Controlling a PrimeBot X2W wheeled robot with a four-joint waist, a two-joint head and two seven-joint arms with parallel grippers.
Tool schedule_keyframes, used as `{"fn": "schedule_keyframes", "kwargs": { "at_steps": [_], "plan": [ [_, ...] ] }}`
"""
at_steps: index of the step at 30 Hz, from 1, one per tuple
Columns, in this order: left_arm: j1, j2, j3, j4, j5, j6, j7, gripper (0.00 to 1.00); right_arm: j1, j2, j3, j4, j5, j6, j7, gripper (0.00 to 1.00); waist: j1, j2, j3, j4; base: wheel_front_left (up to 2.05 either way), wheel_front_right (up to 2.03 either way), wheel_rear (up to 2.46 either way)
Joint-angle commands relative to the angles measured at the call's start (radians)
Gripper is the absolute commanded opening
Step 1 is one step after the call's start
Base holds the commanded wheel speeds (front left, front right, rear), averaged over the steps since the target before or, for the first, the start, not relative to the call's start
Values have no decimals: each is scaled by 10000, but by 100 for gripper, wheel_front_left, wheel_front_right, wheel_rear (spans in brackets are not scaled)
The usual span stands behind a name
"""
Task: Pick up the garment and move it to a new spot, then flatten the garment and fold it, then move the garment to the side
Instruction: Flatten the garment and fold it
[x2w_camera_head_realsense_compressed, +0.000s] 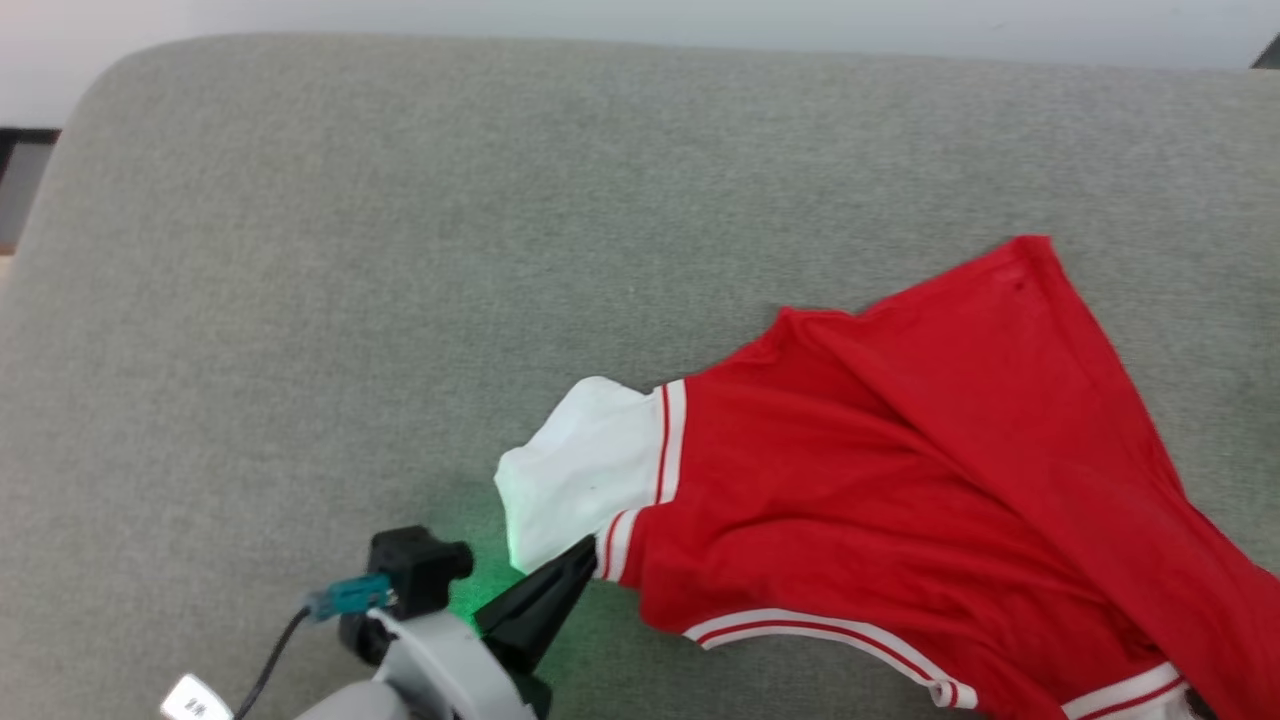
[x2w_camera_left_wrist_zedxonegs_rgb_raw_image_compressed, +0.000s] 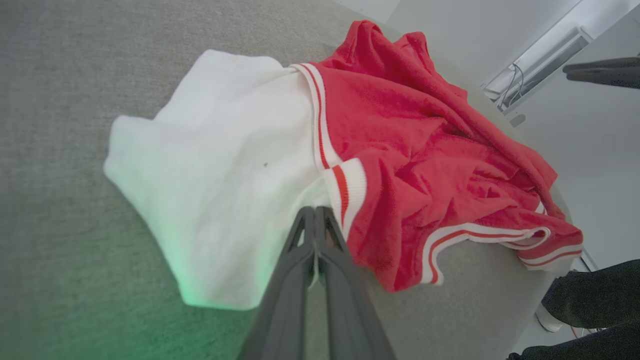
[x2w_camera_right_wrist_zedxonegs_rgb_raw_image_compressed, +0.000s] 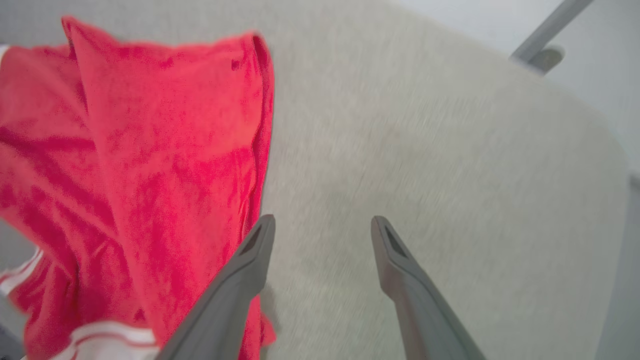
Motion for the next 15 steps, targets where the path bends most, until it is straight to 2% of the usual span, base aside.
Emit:
{"fn": "schedule_keyframes", "kwargs": {
  "at_steps": [1,5,7,8,11,15],
  "plan": [
    [-232,-132,-78,2,109,26,6,0,-514,372,-183,-228,-705,-12,-18,100,0,0,184,237,0,0,0],
    [-645,-344,-387,72,200,24,4,0,-2201,1450,647,-568,-2127,-12,470,100,0,0,490,585,0,0,0],
    [-842,-421,-488,106,230,24,6,0,-3171,1976,1274,-298,-2629,-13,805,100,0,0,701,747,0,0,0],
    [-842,-421,-488,106,230,24,6,0,-3171,1976,1274,-298,-2629,-13,805,100,0,0,701,747,0,0,0],
    [-1096,-555,-585,119,265,24,6,0,-4503,2586,2291,485,-3082,-13,1235,100,0,0,1082,986,0,0,0],
    [-1419,-825,-781,210,349,24,6,0,-6163,2967,3688,2044,-3323,-13,1559,100,0,0,1611,1267,0,0,0]
  ]
}}
